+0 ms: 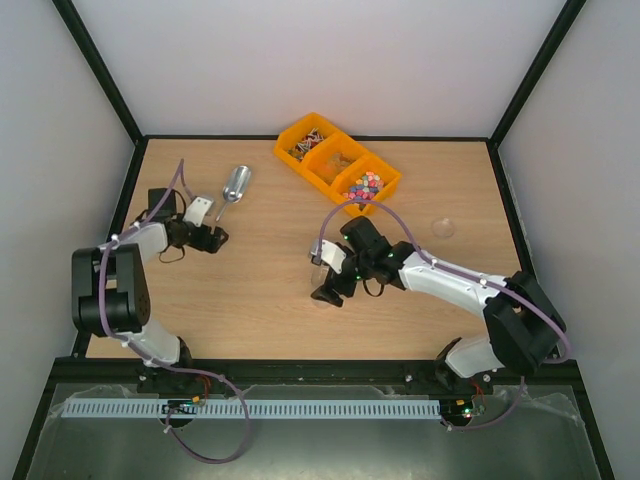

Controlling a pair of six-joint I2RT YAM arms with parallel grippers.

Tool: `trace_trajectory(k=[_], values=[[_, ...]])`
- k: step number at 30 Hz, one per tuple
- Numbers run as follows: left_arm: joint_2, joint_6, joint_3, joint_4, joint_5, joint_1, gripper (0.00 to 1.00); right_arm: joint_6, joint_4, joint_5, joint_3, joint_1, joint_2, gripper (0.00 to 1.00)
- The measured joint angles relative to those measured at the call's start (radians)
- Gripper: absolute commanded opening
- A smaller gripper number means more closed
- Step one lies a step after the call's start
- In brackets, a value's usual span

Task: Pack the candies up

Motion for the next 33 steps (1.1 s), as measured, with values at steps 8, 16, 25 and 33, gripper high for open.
trace_trajectory(k=[8,16,25,33], values=[[0.213,-0.006,0.183,0.02,-0.023,-0.007,0.75,0.029,-0.023,0.003,0.082,0.0,-0.006,0.99],[0.375,-0.005,0.379,-0.019,-0.068,-0.031,0.61,0.055,-0.082,-0.025,0.187,-0.031,-0.018,0.99],[0.479,0.003,0.509,-0.078,-0.132,-0.072,0.25,0.147,-0.101,-0.067,0.253,-0.171,-0.037,0.99],[0.478,0.048,0.512,-0.104,-0.148,-0.084,0.02,0.357,-0.111,-0.083,0.31,-0.295,-0.019,0.99]])
